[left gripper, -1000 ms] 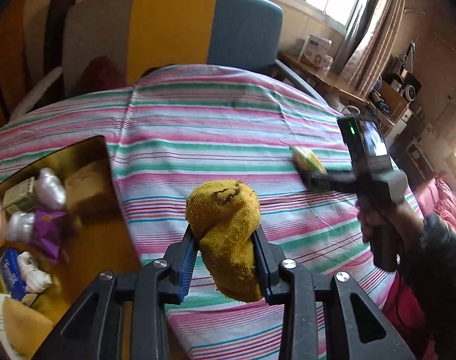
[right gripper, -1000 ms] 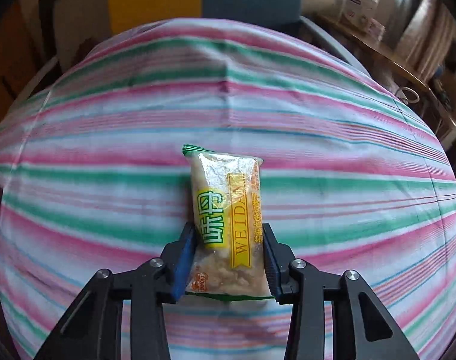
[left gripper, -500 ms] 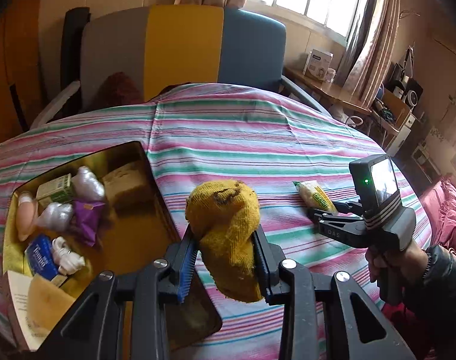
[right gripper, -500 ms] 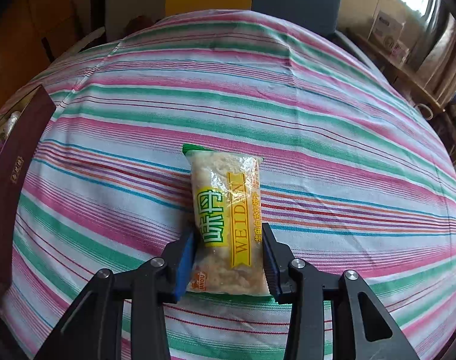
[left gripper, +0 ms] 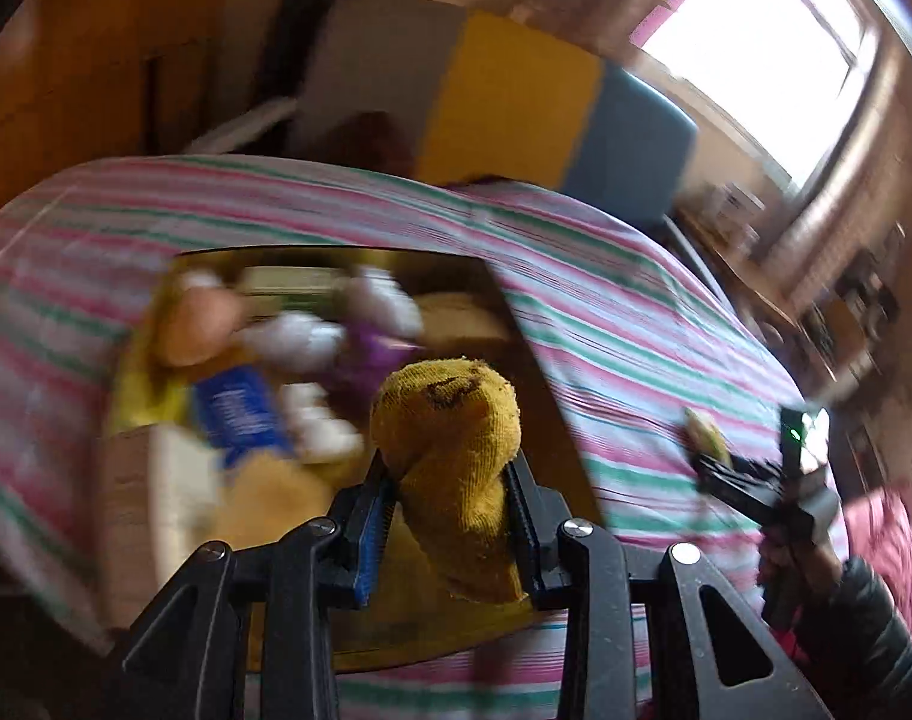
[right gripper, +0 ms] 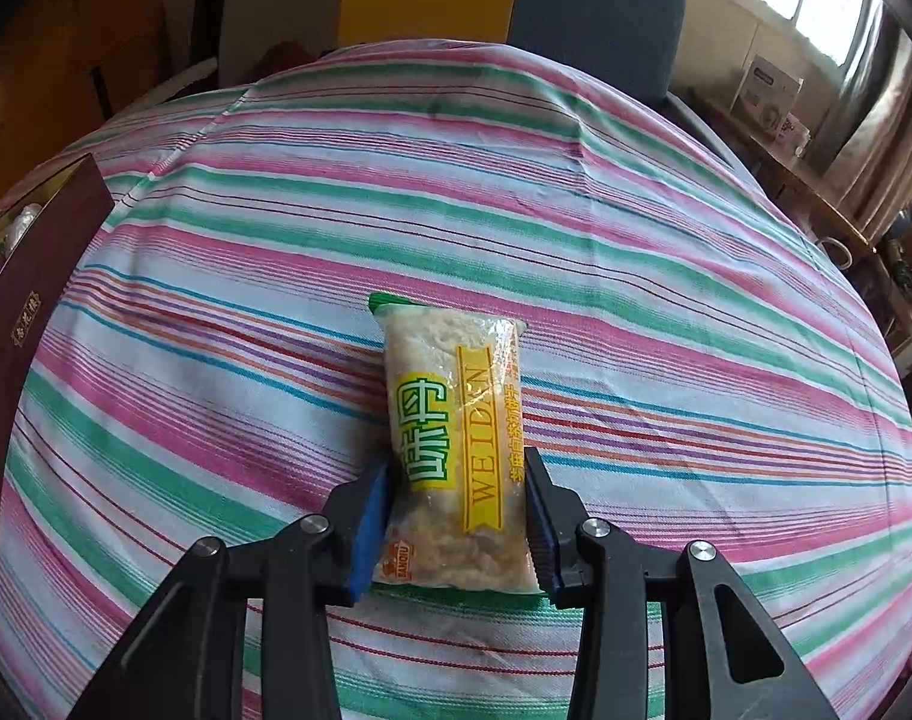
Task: Organize objects
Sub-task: 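Lower the yellow sock into the gold tray and open the left gripper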
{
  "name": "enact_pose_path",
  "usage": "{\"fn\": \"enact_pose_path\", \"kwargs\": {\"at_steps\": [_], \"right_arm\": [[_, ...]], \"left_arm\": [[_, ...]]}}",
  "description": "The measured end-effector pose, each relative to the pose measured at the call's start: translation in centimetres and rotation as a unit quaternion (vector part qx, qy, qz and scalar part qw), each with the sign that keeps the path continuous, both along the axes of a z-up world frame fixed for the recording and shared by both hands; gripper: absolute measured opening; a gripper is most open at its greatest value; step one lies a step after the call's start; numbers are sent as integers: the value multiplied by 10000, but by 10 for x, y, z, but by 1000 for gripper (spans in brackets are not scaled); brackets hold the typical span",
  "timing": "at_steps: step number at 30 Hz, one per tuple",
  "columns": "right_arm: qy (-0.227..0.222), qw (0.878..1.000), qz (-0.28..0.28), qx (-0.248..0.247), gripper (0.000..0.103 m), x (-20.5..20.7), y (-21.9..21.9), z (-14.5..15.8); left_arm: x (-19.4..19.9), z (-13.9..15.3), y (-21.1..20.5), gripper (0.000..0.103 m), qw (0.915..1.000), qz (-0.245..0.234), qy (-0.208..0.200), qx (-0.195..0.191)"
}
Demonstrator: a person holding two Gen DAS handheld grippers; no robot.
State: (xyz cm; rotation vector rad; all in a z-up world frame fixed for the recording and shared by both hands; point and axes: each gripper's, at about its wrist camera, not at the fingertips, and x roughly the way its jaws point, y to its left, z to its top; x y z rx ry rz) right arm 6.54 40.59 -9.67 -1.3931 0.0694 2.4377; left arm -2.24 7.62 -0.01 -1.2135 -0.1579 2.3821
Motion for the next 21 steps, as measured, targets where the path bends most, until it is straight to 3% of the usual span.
{"fn": "enact_pose_path", "kwargs": {"at_steps": [6, 12, 21], "right_arm": [[-1, 10000, 54, 78, 41, 0, -2, 1], [0, 9999, 80, 111, 41, 1, -3, 2], [-6, 9999, 105, 131, 41, 0, -2, 2]], "left_arm": [[4, -8, -39, 34, 9992, 388, -102, 17], [8, -14, -19, 35, 9997, 75, -202, 72], [8, -35, 15, 35, 9982, -249, -413, -361]]}}
